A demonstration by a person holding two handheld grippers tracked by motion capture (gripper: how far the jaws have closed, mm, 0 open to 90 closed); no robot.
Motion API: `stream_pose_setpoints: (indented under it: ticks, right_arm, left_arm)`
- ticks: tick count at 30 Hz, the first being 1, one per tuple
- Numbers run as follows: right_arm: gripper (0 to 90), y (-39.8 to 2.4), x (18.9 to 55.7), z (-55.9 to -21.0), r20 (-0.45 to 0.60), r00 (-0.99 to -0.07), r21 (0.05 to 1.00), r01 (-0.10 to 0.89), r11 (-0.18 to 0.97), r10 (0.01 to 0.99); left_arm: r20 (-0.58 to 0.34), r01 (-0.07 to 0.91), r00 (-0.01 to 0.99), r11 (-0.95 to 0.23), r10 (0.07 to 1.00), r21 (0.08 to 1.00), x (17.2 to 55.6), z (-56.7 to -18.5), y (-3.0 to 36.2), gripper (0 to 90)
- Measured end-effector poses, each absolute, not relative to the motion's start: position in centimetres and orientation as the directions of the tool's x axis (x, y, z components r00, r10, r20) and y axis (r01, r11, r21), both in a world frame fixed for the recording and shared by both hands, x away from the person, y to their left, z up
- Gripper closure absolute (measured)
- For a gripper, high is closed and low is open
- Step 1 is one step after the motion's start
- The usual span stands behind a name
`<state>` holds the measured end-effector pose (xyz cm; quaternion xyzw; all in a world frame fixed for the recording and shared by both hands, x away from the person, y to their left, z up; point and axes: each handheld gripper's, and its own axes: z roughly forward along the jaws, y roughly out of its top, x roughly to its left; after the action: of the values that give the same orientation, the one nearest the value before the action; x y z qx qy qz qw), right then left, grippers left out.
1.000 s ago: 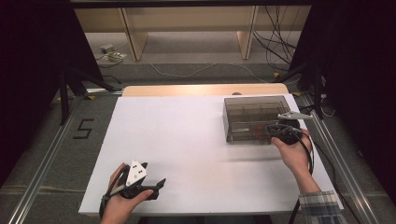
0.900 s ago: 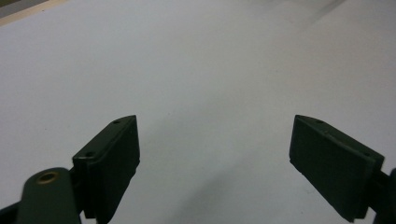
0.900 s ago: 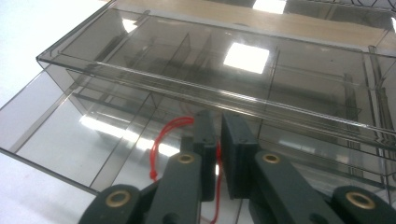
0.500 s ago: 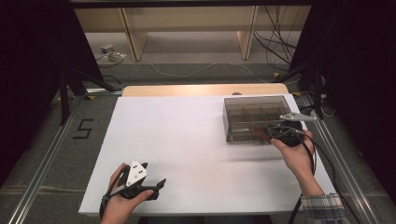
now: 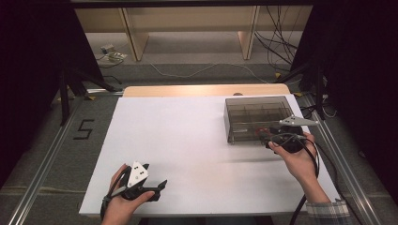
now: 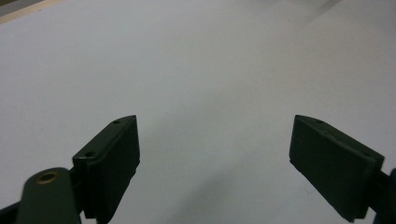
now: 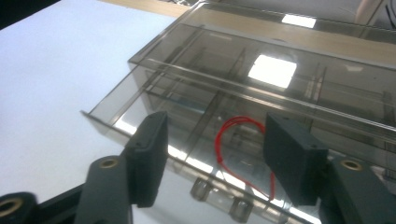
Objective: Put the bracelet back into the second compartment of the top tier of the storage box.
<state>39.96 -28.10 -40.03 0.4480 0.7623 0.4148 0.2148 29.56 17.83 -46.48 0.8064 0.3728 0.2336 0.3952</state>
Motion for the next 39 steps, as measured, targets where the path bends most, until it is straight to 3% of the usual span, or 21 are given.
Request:
stream_pose_setpoints:
  ticks: [18,39]
  right_arm:
    - [33.4,-28.6,37.7,-40.2,0.028,-0.586,0.838,0.456,0.3,0.81]
    - [37.8,-29.3,34.5,-42.2,0.063,-0.661,0.804,0.477,0.355,0.748]
  left_arm:
    - [0.083,0.419,0.615,-0.414,0.784,0.808,29.6,-46.6,17.8,16.1]
    - [0.079,0.424,0.614,-0.412,0.786,0.807,29.6,-46.6,17.7,16.0]
